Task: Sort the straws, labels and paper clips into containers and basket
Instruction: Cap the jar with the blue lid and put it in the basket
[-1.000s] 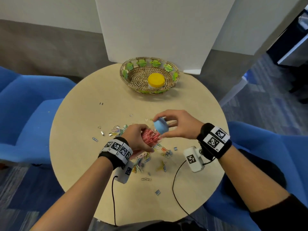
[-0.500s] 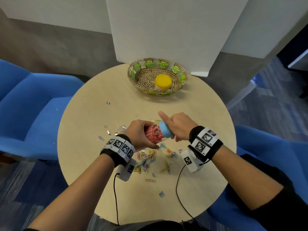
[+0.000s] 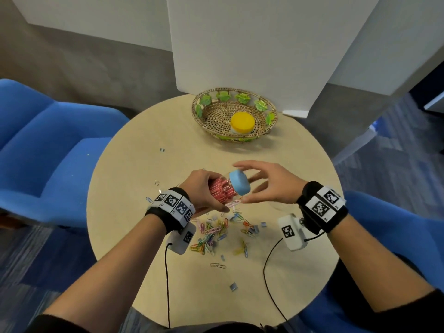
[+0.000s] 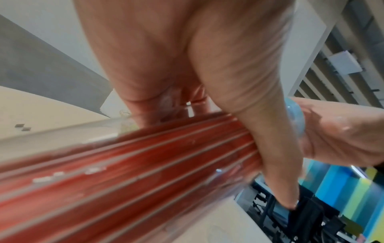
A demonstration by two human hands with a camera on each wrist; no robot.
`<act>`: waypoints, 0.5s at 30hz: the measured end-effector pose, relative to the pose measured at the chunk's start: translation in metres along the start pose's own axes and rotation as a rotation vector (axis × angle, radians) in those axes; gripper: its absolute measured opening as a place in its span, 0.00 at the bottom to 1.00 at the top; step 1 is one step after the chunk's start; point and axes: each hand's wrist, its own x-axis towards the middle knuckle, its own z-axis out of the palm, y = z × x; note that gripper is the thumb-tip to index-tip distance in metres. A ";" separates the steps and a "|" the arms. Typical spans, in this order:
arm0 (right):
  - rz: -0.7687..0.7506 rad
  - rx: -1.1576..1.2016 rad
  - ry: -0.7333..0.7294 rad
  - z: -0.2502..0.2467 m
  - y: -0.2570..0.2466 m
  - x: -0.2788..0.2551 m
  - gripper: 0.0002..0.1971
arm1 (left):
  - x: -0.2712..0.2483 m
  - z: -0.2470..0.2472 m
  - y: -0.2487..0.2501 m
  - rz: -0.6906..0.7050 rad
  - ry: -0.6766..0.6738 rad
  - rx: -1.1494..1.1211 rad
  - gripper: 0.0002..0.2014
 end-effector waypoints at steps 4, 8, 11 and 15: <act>0.277 -0.262 0.088 0.012 -0.014 0.006 0.38 | 0.000 0.005 0.006 0.028 -0.051 0.022 0.28; 0.151 -0.345 0.146 0.001 -0.010 0.001 0.30 | 0.003 0.006 0.004 0.025 -0.034 0.011 0.25; 0.009 -0.055 0.056 0.003 -0.008 -0.001 0.25 | 0.006 0.004 0.003 0.033 -0.031 0.004 0.23; 0.322 -0.131 0.174 0.008 0.000 0.010 0.35 | 0.009 0.008 0.003 0.037 -0.025 -0.018 0.25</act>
